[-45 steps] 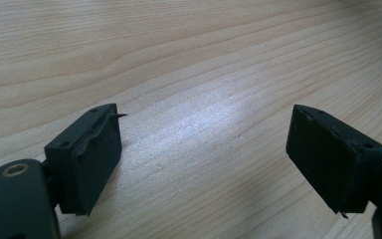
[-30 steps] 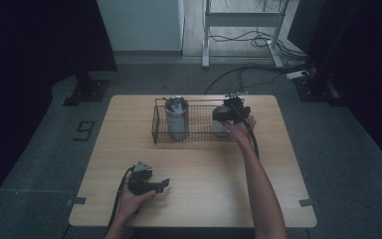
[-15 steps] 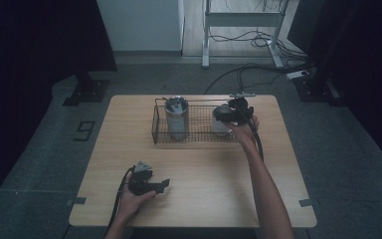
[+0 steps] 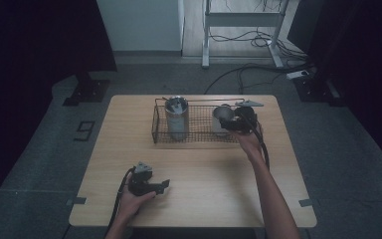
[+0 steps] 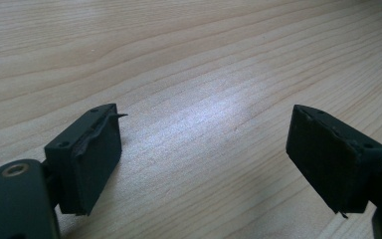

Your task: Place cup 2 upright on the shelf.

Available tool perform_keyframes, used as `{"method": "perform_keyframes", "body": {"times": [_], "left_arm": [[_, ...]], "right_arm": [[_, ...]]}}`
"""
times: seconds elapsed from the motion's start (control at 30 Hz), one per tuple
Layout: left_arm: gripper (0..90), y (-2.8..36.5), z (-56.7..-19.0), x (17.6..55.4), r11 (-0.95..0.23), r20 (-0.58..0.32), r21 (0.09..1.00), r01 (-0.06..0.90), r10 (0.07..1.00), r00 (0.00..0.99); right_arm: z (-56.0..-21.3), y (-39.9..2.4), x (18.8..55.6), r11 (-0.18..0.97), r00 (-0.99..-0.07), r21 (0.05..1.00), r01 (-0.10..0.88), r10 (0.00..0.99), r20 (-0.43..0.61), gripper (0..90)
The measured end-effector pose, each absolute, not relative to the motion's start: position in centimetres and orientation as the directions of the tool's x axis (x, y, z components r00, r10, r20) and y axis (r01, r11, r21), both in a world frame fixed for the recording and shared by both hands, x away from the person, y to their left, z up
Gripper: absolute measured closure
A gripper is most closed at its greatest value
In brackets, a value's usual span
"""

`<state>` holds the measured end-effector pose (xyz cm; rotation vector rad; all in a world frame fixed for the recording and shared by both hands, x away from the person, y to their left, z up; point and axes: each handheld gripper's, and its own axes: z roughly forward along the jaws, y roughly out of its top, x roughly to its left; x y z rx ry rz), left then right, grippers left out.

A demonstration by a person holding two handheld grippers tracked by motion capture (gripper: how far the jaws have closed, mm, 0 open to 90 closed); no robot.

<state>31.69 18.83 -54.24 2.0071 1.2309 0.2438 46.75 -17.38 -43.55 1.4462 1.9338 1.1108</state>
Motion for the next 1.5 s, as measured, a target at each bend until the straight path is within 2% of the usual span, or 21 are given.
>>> {"method": "perform_keyframes", "body": {"times": [0.8,1.13,1.5], "left_arm": [[14.6,18.7,-54.4,31.5,-0.264,-0.192,0.693,0.671,0.829,0.525],[14.5,18.6,-54.6,31.4,-0.284,-0.158,0.707,0.647,0.829,0.537],[14.5,18.5,-54.7,31.3,-0.288,-0.15,0.713,0.64,0.828,0.54]], "right_arm": [[-45.7,-21.4,39.2,0.084,-0.365,0.869,0.487,0.924,0.116,13.8],[-48.6,-24.0,35.7,0.059,-0.348,0.861,0.505,0.927,0.14,14.5],[-51.5,-25.5,33.6,0.08,-0.337,0.832,0.549,0.932,0.133,14.7]]}}
